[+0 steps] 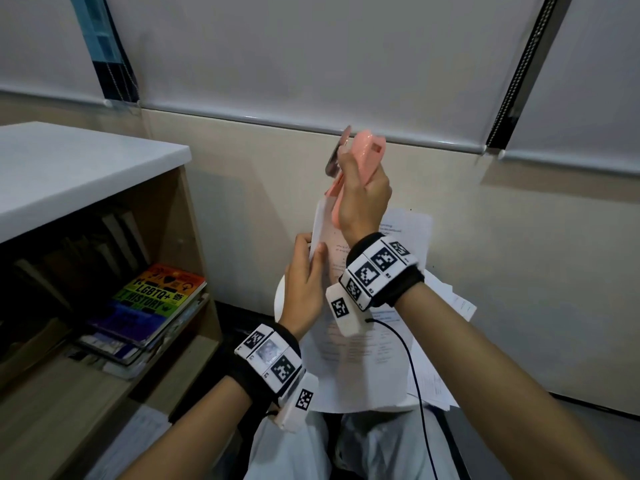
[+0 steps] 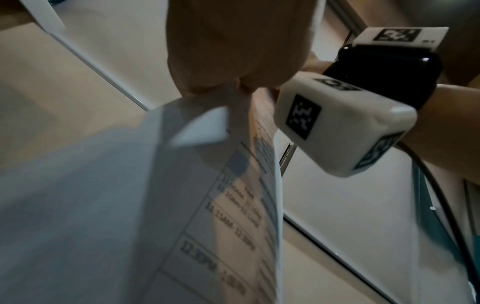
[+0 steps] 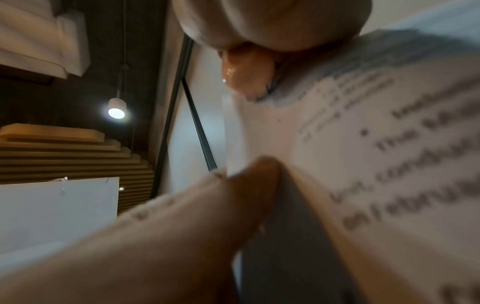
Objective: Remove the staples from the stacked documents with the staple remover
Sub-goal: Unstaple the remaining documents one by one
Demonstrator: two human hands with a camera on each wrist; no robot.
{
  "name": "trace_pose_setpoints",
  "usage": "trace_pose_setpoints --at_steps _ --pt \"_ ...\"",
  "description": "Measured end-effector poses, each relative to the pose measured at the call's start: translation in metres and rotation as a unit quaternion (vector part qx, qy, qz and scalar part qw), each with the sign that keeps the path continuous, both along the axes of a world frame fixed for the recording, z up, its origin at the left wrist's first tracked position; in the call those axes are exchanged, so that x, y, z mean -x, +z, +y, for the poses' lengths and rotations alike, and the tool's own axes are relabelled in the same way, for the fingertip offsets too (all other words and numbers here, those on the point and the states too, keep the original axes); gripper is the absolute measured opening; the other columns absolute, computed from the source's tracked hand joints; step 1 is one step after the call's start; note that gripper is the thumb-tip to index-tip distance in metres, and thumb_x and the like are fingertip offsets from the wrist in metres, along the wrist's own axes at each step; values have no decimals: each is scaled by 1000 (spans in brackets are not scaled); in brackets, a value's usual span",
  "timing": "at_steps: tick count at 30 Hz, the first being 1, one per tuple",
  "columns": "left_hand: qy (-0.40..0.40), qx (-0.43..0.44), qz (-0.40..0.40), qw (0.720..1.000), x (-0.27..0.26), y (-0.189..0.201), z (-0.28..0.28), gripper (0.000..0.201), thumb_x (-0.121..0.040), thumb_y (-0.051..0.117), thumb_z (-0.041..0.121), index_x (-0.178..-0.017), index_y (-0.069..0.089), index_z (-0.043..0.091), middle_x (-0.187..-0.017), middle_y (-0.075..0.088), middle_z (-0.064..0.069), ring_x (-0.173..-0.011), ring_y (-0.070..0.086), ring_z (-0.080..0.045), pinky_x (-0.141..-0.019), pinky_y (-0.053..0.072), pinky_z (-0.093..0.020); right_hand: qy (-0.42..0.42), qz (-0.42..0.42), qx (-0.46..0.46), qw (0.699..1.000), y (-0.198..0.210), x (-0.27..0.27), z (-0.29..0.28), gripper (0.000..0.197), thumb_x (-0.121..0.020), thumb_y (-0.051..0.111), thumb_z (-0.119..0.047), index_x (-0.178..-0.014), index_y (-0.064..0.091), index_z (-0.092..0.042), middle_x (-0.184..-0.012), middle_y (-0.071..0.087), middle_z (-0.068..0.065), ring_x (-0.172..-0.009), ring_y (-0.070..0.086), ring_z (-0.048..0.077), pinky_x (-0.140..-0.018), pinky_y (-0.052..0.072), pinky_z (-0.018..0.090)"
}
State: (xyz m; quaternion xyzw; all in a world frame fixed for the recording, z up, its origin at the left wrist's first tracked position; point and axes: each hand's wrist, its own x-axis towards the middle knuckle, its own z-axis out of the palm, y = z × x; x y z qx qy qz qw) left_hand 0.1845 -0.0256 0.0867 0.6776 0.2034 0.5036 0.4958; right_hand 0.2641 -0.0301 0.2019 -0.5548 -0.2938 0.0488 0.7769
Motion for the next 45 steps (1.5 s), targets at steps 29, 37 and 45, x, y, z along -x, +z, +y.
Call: trace_pose_setpoints --at_steps 29,37,45 --pt "-92 81 52 991 -5 4 39 25 -91 59 15 -114 51 12 -113 66 -5 -101 67 -22 -80 57 -37 266 170 127 940 -132 -92 -156 47 -67 67 -61 -71 73 -14 -73 70 1 -56 61 16 -47 44 23" --pt "-129 108 420 892 -51 -59 17 84 -75 78 14 -134 18 13 -108 46 -2 -101 48 -20 -82 41 -27 46 228 359 904 -193 -137 -160 39 -81 64 -41 -90 66 -3 -77 71 15 -74 68 32 -72 53 41" --pt "-56 158 363 917 -119 -135 9 66 -73 73 4 -123 32 17 -108 54 -8 -104 56 -29 -90 50 -42 -52 251 433 864 -232 -217 -130 44 -70 67 -49 -79 66 -6 -89 68 16 -80 65 29 -73 54 36"
